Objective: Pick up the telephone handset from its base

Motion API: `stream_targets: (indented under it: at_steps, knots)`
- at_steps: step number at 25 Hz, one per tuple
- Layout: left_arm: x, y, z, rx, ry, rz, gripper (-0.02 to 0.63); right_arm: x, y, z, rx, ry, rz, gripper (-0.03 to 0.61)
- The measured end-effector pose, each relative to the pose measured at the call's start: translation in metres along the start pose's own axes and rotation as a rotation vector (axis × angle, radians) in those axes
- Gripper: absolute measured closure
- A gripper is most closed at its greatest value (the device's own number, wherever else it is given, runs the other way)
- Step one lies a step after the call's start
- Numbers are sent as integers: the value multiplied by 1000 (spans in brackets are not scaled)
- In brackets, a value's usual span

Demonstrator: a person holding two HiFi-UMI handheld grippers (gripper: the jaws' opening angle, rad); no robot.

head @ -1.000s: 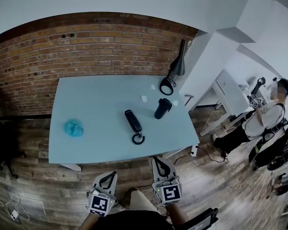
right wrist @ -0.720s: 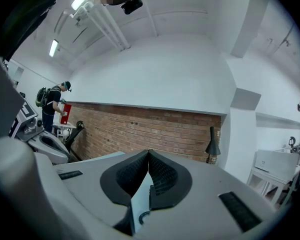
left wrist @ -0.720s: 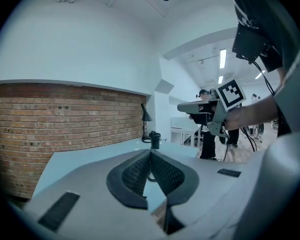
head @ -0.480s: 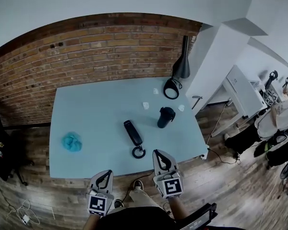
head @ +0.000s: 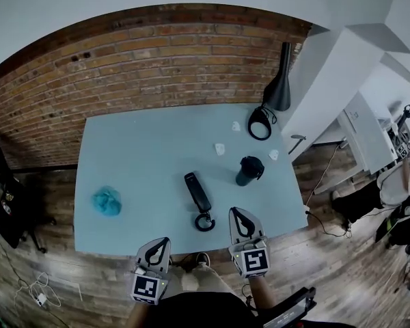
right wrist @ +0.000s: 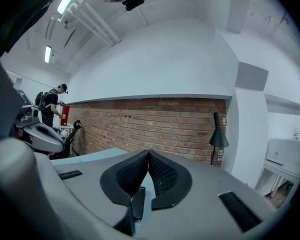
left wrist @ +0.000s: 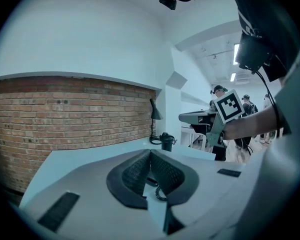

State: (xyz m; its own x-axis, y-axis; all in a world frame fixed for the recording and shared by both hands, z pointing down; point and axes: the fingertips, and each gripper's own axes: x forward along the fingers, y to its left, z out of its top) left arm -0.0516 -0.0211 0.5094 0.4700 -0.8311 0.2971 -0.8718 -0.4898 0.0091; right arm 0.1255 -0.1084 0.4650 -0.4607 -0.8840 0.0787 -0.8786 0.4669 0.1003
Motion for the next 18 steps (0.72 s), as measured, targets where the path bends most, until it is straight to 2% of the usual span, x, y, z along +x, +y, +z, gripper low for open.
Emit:
stream_targets:
  at_steps: [3,6,12,14,18]
  knots:
    - [11,7,1,-23,-25,-72,595,13,-3,2,-39,26,-25,569]
    - [14,34,6,-17,-67,-111,595,34,7,5,-72,30,-47,569]
    - [32,89,8,7,-73,-188,595,67,26,25,-108,62,-84,568]
    - [39,107,10,27,-90,-185,595,77,34,21,-101,87,-75,568]
    - [49,128,15,6,-93,-135,595,111,44,-2,-134,178,27,569]
